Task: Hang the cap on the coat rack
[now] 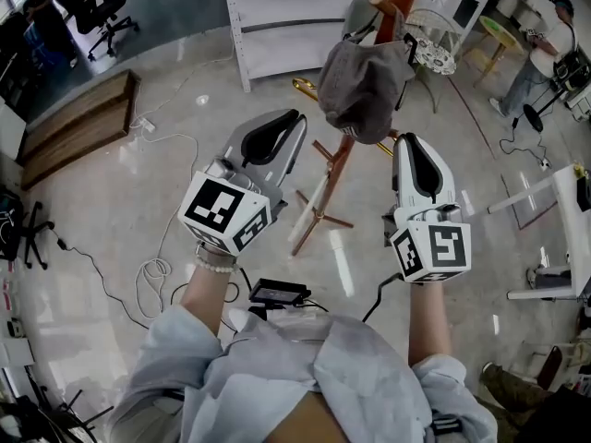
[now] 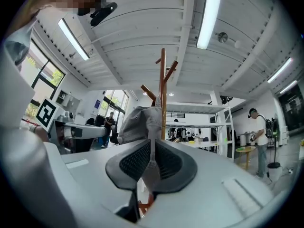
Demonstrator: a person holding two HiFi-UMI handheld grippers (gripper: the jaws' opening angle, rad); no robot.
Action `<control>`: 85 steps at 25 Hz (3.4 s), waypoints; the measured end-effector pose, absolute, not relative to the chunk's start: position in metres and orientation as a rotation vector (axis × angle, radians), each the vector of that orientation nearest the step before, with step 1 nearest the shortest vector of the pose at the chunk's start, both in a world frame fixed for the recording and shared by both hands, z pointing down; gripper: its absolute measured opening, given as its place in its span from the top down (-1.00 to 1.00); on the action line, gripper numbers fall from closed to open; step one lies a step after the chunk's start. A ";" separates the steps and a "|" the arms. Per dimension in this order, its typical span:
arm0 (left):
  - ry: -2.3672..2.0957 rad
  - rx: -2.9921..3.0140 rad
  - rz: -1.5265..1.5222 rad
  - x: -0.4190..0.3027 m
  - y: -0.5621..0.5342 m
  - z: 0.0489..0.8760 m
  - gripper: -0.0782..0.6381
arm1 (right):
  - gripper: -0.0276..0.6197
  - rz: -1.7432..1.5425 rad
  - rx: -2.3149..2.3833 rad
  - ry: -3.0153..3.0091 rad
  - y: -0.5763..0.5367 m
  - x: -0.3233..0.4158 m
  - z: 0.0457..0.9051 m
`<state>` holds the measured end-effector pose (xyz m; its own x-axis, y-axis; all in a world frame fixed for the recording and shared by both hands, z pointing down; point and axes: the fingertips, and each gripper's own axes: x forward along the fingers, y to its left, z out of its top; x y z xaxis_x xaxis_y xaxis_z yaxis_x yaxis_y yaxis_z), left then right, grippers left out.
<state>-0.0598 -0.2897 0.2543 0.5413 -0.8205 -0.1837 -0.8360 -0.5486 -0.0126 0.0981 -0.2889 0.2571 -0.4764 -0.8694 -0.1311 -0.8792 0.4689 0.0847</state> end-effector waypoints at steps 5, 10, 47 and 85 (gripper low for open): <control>1.461 -2.669 0.196 -0.055 -0.272 0.270 0.74 | 0.83 0.232 -1.555 2.619 -0.268 0.101 0.261; 1.450 -2.724 0.259 -0.055 -0.254 0.269 0.77 | 0.86 0.301 -1.543 2.638 -0.252 0.096 0.255; 1.387 -2.787 0.238 -0.043 -0.218 0.287 0.77 | 0.89 0.238 -1.532 2.732 -0.228 0.085 0.286; 1.386 -2.813 0.234 -0.040 -0.215 0.291 0.77 | 0.90 0.215 -1.537 2.748 -0.226 0.086 0.293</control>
<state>-0.0397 -0.2145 0.2912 0.6006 -0.7886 -0.1321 -0.7881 -0.6117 0.0682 0.0855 -0.2263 0.2933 -0.5257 -0.8489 -0.0543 -0.8470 0.5165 0.1257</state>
